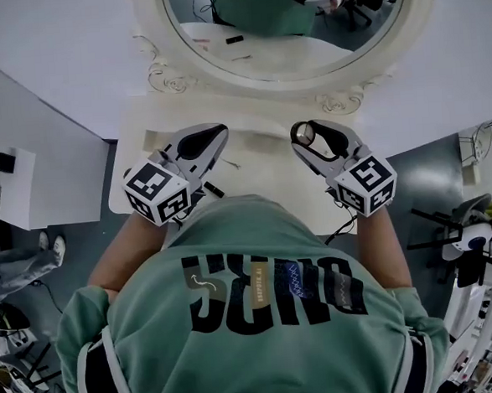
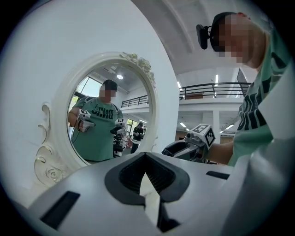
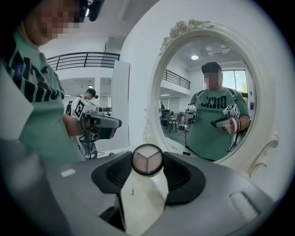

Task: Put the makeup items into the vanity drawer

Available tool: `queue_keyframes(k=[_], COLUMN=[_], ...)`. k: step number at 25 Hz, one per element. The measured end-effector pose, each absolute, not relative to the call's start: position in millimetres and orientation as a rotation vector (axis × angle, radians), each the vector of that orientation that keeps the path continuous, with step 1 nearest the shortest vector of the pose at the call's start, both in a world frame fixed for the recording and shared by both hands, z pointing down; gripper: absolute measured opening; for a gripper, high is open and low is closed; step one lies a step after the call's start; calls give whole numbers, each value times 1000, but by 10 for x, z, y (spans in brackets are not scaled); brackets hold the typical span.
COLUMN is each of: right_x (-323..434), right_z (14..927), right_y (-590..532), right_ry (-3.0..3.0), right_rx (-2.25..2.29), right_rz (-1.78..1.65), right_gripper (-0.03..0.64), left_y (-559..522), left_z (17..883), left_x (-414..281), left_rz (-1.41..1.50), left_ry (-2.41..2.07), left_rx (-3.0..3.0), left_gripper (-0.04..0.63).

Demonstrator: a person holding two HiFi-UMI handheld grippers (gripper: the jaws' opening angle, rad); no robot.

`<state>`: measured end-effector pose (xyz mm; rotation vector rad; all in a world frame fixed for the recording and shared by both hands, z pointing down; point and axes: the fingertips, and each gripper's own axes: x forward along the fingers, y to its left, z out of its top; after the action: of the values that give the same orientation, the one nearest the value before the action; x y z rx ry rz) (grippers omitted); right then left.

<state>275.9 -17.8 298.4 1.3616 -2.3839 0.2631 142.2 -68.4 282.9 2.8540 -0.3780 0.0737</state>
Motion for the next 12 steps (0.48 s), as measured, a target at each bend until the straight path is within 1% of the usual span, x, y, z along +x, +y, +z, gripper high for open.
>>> queue_keyframes(k=[6, 12], right_x=[2489, 1759], right_z=[3178, 3693], right_y=[-443, -989], right_ry=[-2405, -2440], right_rx=[1244, 1057], right_rz=[286, 335], right_gripper=[224, 224], left_y=[-871, -1263], left_z=[3036, 3474], left_x=[1183, 475], left_rz=[76, 98], left_ry=[-491, -710], left_rx=[2801, 2703], left_gripper=[3, 3])
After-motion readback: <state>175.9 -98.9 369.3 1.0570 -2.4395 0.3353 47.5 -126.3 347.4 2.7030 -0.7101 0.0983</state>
